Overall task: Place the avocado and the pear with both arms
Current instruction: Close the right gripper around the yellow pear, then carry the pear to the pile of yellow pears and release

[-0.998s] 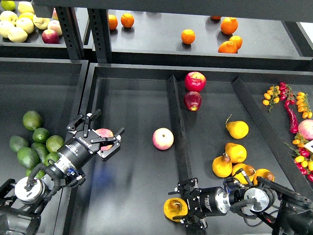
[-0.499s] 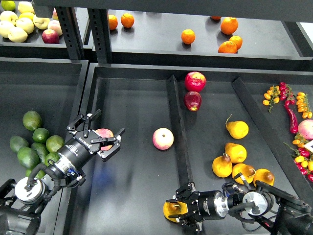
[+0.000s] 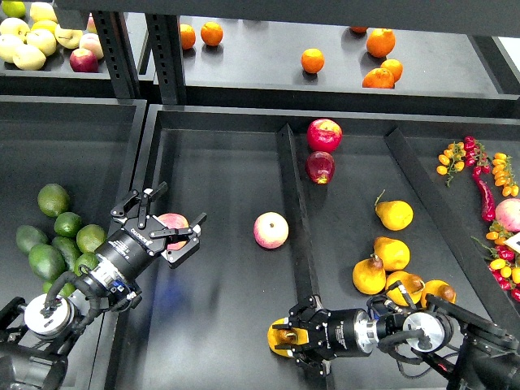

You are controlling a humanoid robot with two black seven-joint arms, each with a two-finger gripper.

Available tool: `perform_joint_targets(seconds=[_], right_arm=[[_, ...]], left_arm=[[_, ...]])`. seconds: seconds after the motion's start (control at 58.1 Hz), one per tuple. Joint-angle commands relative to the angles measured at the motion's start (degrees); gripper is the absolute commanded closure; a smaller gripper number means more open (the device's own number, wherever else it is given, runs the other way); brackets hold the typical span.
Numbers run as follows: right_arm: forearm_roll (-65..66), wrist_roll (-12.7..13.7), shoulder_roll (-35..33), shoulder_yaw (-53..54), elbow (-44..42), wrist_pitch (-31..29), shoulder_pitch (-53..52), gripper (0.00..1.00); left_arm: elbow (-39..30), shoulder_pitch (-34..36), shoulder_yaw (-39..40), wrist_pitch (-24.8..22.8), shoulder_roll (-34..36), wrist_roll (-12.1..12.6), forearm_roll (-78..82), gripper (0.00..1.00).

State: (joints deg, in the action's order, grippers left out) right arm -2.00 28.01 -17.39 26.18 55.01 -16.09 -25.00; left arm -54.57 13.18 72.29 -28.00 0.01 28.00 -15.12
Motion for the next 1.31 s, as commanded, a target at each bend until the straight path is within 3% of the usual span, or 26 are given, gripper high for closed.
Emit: perform_joint_targets(seconds=[0.0,0.602,0.86,1.29], right_arm=[[-0.1,0.0,-0.1,4.4,1.9,0.4,-0.1,0.86],[-1.6,0.0,-11.3,12.8,8.2,-1.4,5.1,0.84],[-1.2,0.0,-14.0,13.3,6.0,-5.3,10.2,0.83],[-0.5,0.0,-17.7,14.2,3.9,-5.7,11.6,0.81]], left_arm=[[0.2,0.1,-0.5,0.0,0.0,0.0,0.0,0.01],[3.7,7.4,-3.4,0.0,0.0,0.0,0.4,0.01],[6.8,9.0,-3.4,0.0,0.0,0.0,0.3,0.01],[7.1,8.9,-3.5,0.0,0.0,0.0,0.2,0.01]])
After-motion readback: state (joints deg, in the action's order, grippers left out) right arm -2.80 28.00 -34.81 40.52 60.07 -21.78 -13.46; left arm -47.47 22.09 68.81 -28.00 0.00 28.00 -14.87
